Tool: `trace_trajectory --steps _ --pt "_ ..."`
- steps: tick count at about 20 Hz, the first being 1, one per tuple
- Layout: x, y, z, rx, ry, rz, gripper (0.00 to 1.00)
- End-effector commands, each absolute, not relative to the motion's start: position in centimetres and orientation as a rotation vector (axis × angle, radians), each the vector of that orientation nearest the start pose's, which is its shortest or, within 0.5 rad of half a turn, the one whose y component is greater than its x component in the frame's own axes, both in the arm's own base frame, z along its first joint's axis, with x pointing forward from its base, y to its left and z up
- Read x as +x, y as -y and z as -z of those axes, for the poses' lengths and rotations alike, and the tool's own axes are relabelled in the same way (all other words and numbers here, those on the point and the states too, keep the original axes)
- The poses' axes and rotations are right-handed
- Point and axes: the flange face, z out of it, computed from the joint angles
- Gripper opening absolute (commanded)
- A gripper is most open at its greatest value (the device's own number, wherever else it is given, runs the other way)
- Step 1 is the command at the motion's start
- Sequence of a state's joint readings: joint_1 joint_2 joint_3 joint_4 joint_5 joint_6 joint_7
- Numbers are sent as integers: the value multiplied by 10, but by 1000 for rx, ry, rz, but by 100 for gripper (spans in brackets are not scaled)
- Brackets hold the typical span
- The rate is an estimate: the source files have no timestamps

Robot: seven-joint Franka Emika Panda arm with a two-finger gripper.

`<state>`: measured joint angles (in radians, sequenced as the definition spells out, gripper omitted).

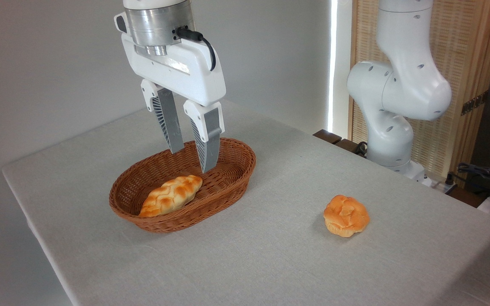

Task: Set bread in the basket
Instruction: 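Move the open gripper from above the basket toward the round bun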

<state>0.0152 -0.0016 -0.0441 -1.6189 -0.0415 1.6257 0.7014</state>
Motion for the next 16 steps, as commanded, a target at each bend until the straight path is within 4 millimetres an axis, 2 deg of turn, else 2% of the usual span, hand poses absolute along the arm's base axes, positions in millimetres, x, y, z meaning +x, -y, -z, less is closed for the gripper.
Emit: trace_trajectory --steps 1,8,10,12,16 --pt "554 18 -611 -2968 -1140 24 100" --pt "551 19 -611 -2967 -1147 15 100" --pt "539 18 -608 -2955 -1160 9 100" --pt "515 13 -601 -2935 -1206 -12 100" --pt "452 -24 -587 -2911 -1355 20 100"
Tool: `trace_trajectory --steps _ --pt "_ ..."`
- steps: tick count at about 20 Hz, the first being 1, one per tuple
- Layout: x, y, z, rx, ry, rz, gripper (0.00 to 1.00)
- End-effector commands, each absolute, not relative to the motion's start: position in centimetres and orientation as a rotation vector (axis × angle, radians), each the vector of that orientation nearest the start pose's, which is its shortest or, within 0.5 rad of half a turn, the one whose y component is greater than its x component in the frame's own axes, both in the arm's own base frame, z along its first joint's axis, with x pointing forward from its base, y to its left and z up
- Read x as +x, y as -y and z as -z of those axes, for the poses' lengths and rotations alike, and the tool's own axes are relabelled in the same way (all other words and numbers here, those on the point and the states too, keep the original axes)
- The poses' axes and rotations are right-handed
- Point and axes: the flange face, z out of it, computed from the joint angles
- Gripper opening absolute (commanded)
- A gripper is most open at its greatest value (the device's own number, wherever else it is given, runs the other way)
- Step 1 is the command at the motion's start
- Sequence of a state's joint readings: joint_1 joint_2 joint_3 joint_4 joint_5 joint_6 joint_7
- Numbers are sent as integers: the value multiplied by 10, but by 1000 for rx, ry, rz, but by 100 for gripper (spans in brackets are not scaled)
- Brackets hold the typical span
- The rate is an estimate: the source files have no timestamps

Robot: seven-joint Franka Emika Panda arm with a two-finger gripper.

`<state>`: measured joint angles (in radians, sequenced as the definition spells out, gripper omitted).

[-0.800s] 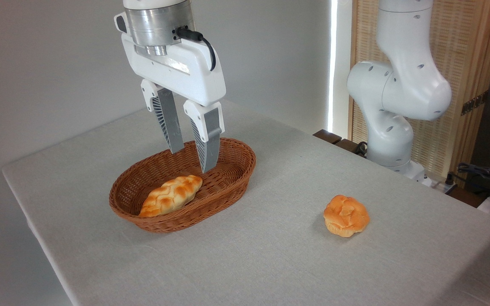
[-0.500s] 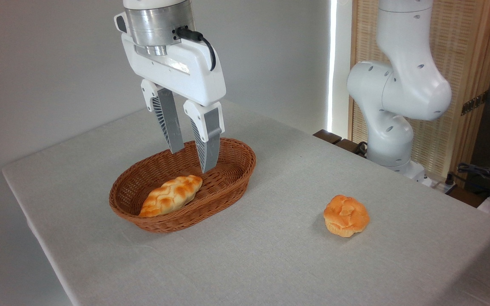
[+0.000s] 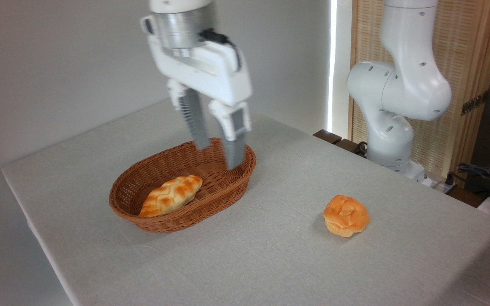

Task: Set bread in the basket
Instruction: 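Move the open gripper from above the basket toward the round bun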

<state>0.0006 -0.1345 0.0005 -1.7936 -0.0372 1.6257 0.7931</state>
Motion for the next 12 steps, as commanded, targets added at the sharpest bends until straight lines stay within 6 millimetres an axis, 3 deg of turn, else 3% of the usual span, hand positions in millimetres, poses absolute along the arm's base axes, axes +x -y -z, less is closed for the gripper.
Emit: trace_trajectory --steps 1,3,8,10,12 --pt "434 -34 -577 -2902 -1407 50 100" --pt "412 -46 -557 -2841 -1446 16 100" --pt "404 -34 -498 -2713 -1518 -119 100" --pt "391 -33 -470 -2607 -1567 -148 100" --pt "388 -34 -458 -2578 -1578 -196 100"
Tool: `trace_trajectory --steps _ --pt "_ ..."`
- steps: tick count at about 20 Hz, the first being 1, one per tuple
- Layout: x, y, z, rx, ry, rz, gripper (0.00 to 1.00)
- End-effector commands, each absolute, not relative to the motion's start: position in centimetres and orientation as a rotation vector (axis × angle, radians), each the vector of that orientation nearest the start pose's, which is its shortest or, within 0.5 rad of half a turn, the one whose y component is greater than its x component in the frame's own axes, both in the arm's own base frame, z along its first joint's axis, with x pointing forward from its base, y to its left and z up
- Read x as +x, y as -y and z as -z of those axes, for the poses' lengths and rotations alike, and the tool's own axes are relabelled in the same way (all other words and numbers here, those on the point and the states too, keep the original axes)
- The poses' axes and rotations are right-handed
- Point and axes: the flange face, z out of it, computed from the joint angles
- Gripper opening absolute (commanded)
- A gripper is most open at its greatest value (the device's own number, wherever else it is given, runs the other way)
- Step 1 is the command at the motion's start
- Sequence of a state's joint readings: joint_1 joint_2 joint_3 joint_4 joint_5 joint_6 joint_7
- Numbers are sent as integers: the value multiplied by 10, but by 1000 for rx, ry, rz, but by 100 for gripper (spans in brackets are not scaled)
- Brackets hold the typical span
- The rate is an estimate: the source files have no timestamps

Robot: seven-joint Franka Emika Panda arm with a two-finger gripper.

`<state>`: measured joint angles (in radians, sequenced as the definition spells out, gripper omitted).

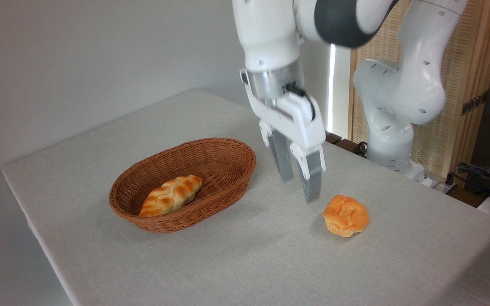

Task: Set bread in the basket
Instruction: 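Move the open gripper from above the basket toward the round bun, then lower the gripper onto the round golden bun and close on it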

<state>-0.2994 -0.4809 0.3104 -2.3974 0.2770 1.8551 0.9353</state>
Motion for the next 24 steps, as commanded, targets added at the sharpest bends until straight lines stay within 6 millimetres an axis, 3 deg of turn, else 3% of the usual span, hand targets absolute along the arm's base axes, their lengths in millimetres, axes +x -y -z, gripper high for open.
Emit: trace_trajectory --steps 1,6,9,16,19,22,24 --pt "388 -35 -458 -2579 -1578 -198 100" --pt "377 -40 -447 -2603 -1580 -304 100" --pt "372 -61 -433 -2591 -1556 -366 100" --pt "361 -72 -407 -2543 -1572 -468 99" --pt "359 -74 -401 -2554 -1577 -479 77" --pt "358 -74 -401 -2555 -1579 -481 44" --pt "359 -75 -401 -2557 -1577 -479 34"
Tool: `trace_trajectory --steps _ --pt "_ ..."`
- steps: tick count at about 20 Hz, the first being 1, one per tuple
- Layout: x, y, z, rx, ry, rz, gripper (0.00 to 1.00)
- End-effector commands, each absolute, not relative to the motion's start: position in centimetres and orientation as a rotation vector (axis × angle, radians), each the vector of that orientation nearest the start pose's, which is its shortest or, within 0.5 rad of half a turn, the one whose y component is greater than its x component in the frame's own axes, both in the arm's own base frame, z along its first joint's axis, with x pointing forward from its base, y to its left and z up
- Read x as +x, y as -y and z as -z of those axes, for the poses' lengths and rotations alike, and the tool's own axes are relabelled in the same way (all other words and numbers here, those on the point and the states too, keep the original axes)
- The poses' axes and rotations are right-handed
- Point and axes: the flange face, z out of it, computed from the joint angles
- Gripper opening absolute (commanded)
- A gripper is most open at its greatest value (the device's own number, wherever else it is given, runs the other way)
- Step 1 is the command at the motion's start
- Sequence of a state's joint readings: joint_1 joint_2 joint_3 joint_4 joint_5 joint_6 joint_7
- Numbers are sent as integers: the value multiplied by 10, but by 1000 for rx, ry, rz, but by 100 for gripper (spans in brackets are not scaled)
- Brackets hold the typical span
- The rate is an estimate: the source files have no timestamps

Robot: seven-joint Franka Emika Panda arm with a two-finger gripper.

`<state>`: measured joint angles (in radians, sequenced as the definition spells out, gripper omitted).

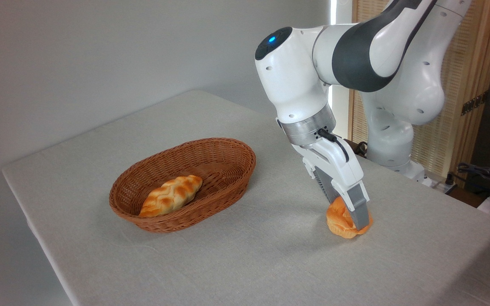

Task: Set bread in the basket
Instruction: 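Lower the gripper onto the round golden bun and close on it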

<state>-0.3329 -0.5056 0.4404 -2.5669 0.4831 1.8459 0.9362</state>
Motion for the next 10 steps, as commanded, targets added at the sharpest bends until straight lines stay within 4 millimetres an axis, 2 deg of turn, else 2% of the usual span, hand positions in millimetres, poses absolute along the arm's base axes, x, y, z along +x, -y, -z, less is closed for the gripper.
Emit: trace_trajectory --steps 1,10 --pt "359 -75 -401 -2557 -1577 -479 34" --pt "359 -76 -405 -2562 -1569 -491 31"
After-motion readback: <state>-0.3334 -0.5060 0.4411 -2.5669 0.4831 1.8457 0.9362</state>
